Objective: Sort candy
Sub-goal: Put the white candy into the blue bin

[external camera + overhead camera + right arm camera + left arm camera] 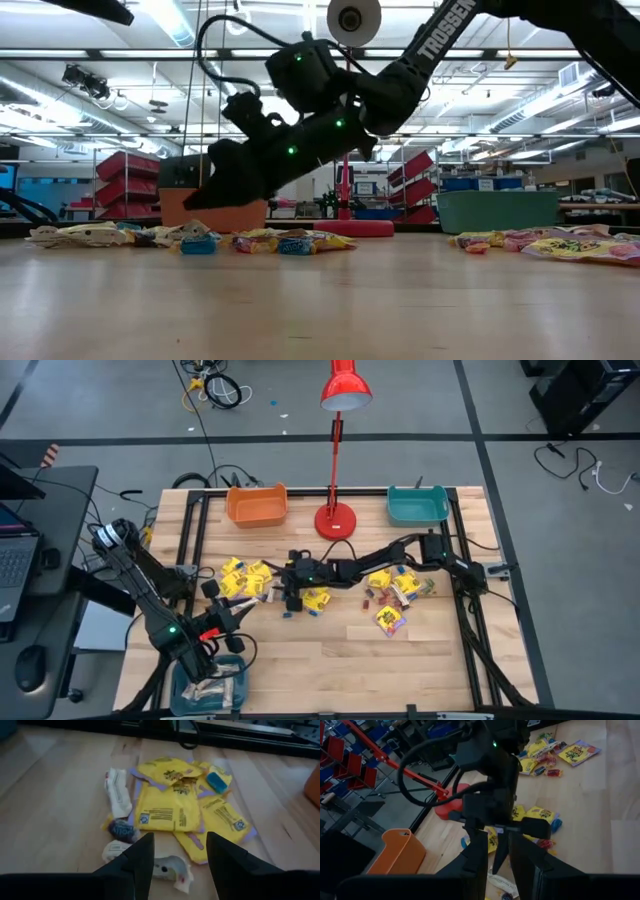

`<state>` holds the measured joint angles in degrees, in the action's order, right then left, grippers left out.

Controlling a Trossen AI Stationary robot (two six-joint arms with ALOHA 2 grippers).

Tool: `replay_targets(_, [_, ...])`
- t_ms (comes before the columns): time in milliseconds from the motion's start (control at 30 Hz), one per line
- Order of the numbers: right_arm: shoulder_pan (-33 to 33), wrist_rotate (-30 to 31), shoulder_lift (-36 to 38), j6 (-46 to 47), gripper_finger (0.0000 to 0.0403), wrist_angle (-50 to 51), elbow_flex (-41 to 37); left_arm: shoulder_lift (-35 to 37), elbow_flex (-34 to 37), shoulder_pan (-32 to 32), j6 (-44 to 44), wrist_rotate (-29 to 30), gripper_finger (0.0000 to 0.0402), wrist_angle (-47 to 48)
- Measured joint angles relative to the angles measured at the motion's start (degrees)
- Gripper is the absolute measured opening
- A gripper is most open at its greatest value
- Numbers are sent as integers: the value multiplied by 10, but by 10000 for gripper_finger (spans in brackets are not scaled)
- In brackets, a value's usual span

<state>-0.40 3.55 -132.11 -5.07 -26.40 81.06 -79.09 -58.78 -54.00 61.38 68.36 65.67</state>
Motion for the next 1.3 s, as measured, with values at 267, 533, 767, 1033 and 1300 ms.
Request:
replay_targets(267, [-1, -5, 0, -7, 166, 40, 0, 0, 0, 0, -13, 0, 80, -1])
replay_targets(533, [-9, -4, 0, -11, 165, 41, -1, 0, 0, 0, -14, 0, 80, 0])
replay_targets(767, [-12, -6, 0, -20, 148, 41, -1, 0, 0, 0, -14, 0, 80, 0])
replay_targets(1033, [-12, -25, -18, -20, 106, 21, -1, 0, 0, 0, -13, 0, 80, -1])
replay_targets(1300, [-12, -33, -34, -5, 39, 3, 2, 0, 0, 0, -14, 0, 80, -5])
